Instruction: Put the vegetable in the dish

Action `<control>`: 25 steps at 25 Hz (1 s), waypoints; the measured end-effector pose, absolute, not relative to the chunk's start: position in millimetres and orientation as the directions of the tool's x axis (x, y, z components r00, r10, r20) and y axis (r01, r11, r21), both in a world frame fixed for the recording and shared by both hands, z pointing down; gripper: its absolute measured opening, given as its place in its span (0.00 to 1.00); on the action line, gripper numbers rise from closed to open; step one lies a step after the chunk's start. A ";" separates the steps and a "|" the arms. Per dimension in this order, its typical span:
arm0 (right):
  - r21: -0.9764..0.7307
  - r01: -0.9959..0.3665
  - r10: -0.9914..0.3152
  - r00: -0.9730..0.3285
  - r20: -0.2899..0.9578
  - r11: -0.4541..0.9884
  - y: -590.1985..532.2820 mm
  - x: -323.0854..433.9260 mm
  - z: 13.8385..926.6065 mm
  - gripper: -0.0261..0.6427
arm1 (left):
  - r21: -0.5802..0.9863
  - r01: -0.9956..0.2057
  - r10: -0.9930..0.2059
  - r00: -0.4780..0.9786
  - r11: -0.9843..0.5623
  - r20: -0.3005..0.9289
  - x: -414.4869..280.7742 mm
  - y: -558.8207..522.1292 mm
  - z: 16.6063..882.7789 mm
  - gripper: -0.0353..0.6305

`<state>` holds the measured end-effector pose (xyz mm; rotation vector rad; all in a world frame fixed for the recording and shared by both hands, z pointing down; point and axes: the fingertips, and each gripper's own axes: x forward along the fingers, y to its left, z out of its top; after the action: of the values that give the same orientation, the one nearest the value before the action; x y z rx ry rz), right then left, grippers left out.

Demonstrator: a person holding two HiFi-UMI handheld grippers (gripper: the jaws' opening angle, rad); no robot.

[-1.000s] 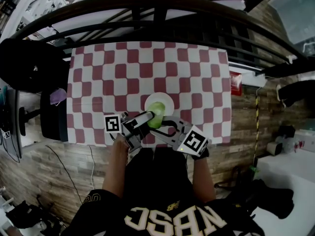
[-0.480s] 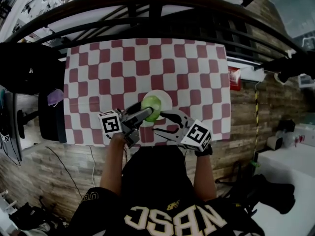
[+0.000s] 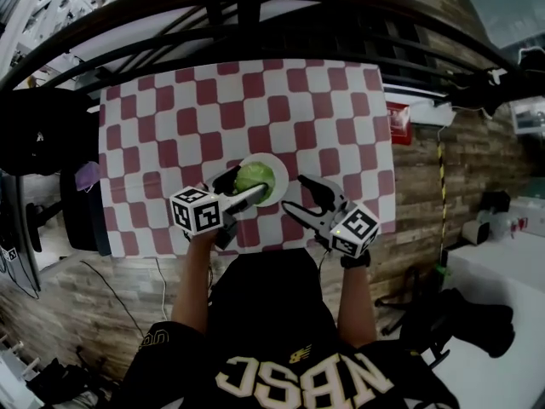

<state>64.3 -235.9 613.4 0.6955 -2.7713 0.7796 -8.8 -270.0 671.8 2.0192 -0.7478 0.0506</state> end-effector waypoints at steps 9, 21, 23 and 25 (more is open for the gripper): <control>-0.462 -0.510 -0.395 -0.859 0.326 0.726 -233.9 74.8 632.2 0.46 | 0.343 -0.793 -0.479 0.586 -0.503 0.653 3.8 -272.6 726.8 0.71; -0.470 -0.490 -0.363 -0.868 0.338 0.734 -229.9 65.6 643.5 0.46 | 0.169 -0.770 -0.510 0.553 -0.615 0.659 29.2 -264.6 767.6 0.69; -0.470 -0.489 -0.359 -0.869 0.342 0.735 -229.7 62.6 644.2 0.46 | 0.171 -0.765 -0.503 0.556 -0.620 0.662 30.1 -267.8 770.1 0.69; -0.462 -0.504 -0.373 -0.860 0.349 0.730 -231.3 62.4 642.8 0.46 | 0.168 -0.762 -0.501 0.557 -0.625 0.662 31.8 -270.0 771.8 0.69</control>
<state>62.4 -231.3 642.8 0.6950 -2.7009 0.8205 31.8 -270.0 771.8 2.3541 -1.0212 0.8022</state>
